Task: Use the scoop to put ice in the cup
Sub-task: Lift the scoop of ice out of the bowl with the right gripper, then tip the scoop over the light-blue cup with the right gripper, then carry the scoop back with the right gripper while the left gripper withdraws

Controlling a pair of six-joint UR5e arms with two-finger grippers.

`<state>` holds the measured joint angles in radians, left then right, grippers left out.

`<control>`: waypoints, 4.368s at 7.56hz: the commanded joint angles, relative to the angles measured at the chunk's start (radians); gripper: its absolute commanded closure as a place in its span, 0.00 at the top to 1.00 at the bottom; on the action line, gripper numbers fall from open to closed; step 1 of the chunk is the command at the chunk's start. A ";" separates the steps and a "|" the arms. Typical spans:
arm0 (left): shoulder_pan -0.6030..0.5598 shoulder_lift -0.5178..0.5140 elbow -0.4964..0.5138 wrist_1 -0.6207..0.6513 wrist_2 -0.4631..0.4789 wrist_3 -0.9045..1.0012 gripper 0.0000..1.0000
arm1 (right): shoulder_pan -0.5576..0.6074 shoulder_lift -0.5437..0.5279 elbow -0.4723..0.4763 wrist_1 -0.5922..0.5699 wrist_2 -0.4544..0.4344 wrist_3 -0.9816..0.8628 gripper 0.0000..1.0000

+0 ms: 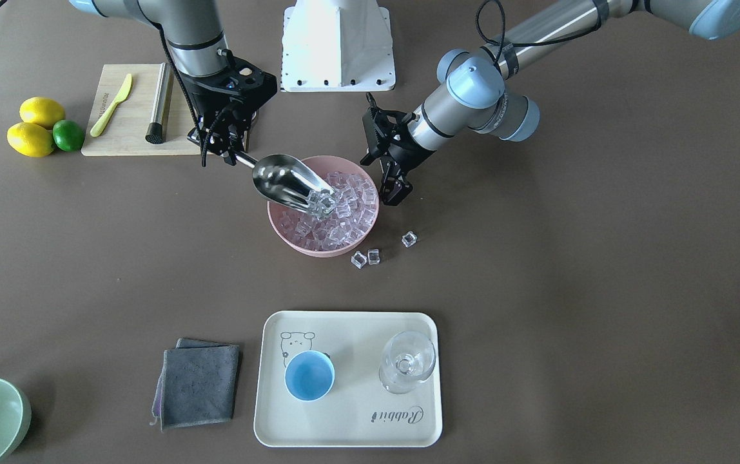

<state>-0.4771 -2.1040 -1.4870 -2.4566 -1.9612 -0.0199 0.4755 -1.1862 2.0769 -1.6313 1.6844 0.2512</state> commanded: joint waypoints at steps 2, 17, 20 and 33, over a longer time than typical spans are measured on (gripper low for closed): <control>0.000 0.004 -0.004 -0.001 -0.001 0.002 0.99 | 0.008 -0.018 0.026 0.041 0.008 0.187 0.00; -0.058 0.127 -0.251 0.259 -0.033 0.231 0.99 | 0.440 0.701 -0.870 -0.482 0.402 -0.328 0.00; -0.093 0.136 -0.280 0.330 -0.036 0.225 0.99 | 0.437 0.709 -0.854 -0.533 0.381 -0.348 0.00; -0.611 0.344 -0.371 0.746 -0.136 -0.292 0.99 | 0.656 -0.458 -0.142 0.101 0.509 0.300 0.00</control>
<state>-0.9877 -1.7978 -1.8547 -1.7225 -2.0847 -0.4164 1.1101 -1.4993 1.9559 -1.7082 2.1866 0.5313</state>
